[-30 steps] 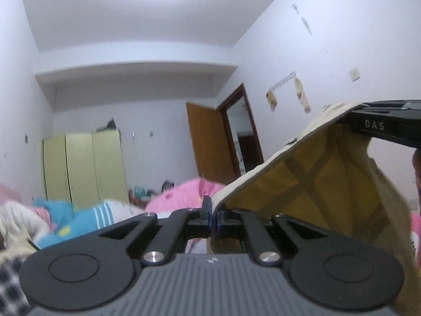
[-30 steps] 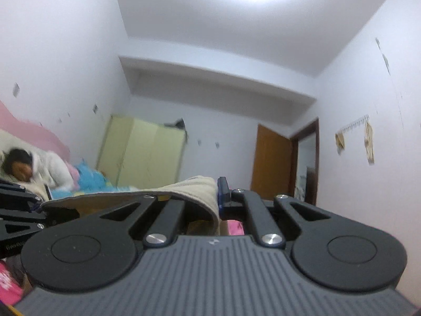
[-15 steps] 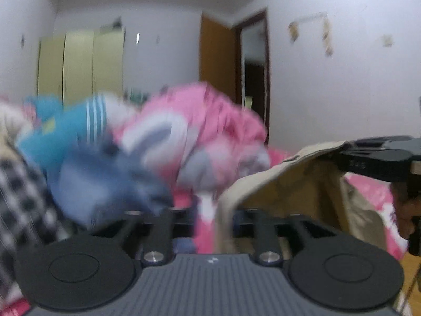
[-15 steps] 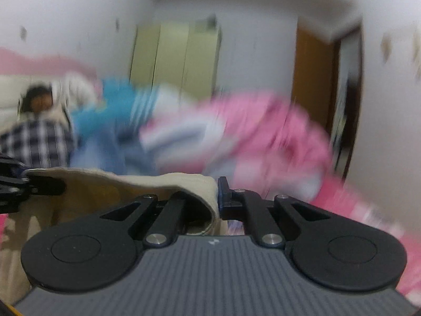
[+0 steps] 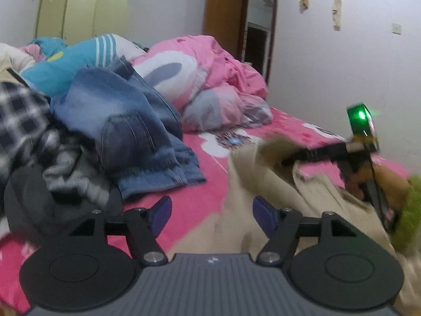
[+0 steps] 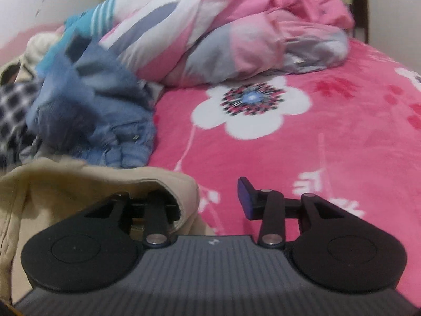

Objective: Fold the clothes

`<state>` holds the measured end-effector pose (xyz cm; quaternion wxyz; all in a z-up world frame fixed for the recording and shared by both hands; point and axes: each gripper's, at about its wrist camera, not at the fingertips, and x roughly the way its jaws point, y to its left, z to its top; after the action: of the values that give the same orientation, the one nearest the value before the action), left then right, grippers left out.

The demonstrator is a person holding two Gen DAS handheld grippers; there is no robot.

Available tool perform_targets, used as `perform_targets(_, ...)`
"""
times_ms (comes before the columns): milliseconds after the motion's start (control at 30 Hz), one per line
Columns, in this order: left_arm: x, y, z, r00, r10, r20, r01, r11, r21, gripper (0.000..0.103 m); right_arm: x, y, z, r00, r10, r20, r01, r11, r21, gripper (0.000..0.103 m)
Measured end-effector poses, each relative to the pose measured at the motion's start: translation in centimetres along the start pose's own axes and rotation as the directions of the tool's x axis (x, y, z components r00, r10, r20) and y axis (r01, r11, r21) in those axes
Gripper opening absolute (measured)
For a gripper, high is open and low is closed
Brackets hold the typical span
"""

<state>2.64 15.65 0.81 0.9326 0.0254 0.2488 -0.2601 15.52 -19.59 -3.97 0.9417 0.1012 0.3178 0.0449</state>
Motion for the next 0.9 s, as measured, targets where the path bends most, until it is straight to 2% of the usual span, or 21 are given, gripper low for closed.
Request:
perform_targets(100,-1.2,-1.0,-2.3,0.999,-0.034,-0.039,0.036,0.998,0.049,0.07,-2.4,-1.8,-0.4,0.999,0.018,0.032,-0.02,0.998,0.054,0.037)
perform_targets(200,-0.5,-2.3,-4.1,0.996,-0.031,-0.082,0.039,0.994,0.098,0.071,-4.6,-2.7,-1.2,0.995,0.08,0.057,-0.086,0.99,0.111,0.04)
perform_targets(333,0.9,-2.8,-4.9,0.995,-0.025,-0.093,0.035,0.994,0.105,0.071,-7.2,-3.0,-2.8,0.993,0.098,0.067,-0.107,0.982,0.155,0.042)
perform_targets(467,0.3,-2.8,-4.6,0.996,-0.04,-0.079,0.051,0.99,0.134,0.07,-9.5,-3.0,-4.5,0.992,0.091,0.084,-0.104,0.981,0.166,0.054)
perform_targets(700,-2.9,-2.2,-5.1,0.986,-0.162,-0.049,0.166,0.979,0.117,0.075,-8.1,-3.8,-5.7,0.993,0.106,0.05,-0.115,0.963,0.245,0.065)
perform_targets(800,-2.5,-2.7,-5.5,0.988,-0.145,-0.048,0.15,0.983,0.105,0.075,-6.9,-3.8,-6.0,0.99,0.136,0.048,-0.144,0.95,0.278,0.066)
perform_targets(900,-0.8,-3.2,-5.7,0.993,-0.09,-0.076,0.098,0.99,0.105,0.075,-6.1,-3.3,-6.5,0.99,0.138,0.039,-0.144,0.948,0.286,0.067)
